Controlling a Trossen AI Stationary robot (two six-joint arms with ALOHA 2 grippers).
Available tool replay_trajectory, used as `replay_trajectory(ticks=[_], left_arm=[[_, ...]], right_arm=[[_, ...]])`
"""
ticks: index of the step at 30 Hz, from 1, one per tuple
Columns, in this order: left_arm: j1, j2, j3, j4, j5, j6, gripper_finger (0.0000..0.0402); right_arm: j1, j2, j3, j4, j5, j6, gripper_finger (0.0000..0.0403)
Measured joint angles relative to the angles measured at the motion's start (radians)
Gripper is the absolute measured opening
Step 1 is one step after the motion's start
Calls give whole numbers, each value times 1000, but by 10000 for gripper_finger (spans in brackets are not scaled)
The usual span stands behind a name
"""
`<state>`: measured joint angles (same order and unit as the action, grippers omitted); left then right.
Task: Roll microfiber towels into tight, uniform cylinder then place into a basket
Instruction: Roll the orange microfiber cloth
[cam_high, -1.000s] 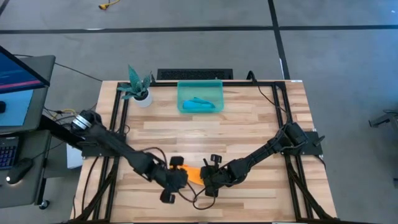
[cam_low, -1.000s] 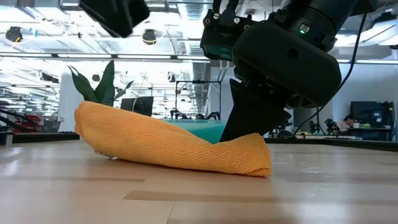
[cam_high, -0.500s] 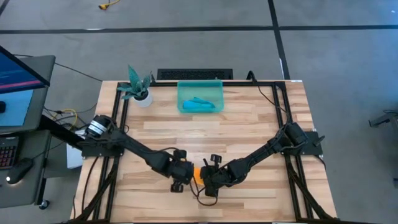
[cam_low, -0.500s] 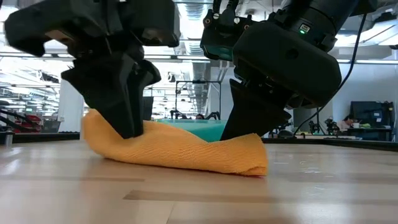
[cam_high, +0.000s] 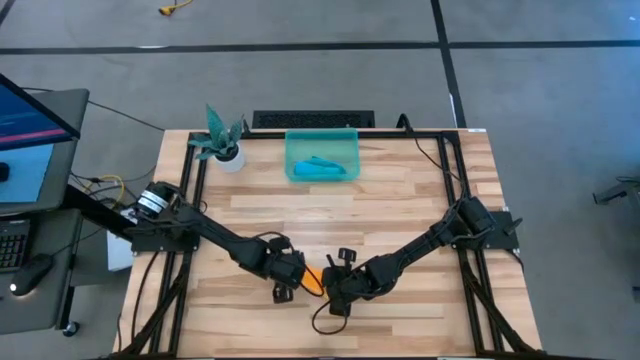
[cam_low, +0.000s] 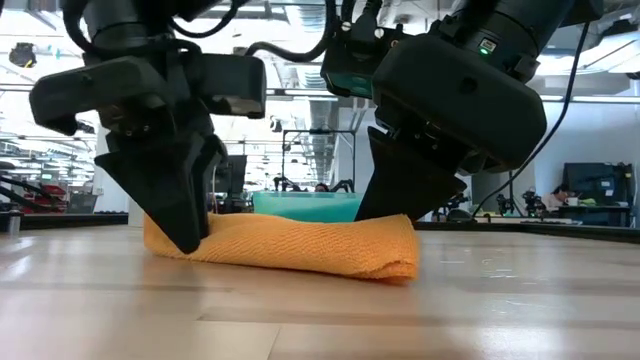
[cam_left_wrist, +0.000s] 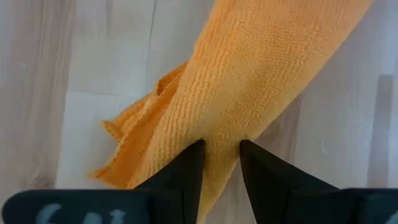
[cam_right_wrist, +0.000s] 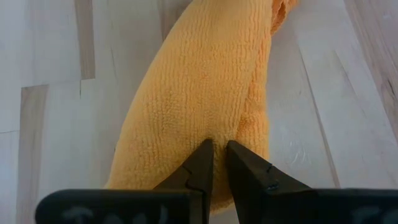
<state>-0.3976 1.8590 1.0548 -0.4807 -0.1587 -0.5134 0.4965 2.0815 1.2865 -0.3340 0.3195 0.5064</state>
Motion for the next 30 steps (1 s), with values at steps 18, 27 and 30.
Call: replay_trajectory(ticks=[18, 27, 30], left_arm=[[-45, -1, -27, 44, 54, -478, 105], [-70, 1, -30, 91, 85, -546, 105], [-71, 1, -32, 113, 94, -547, 105]], right_arm=[[-21, 0, 0, -1, -15, 0, 86], [-43, -56, 42, -188, -17, -3, 135], [-38, -125, 46, -226, 10, -30, 135]])
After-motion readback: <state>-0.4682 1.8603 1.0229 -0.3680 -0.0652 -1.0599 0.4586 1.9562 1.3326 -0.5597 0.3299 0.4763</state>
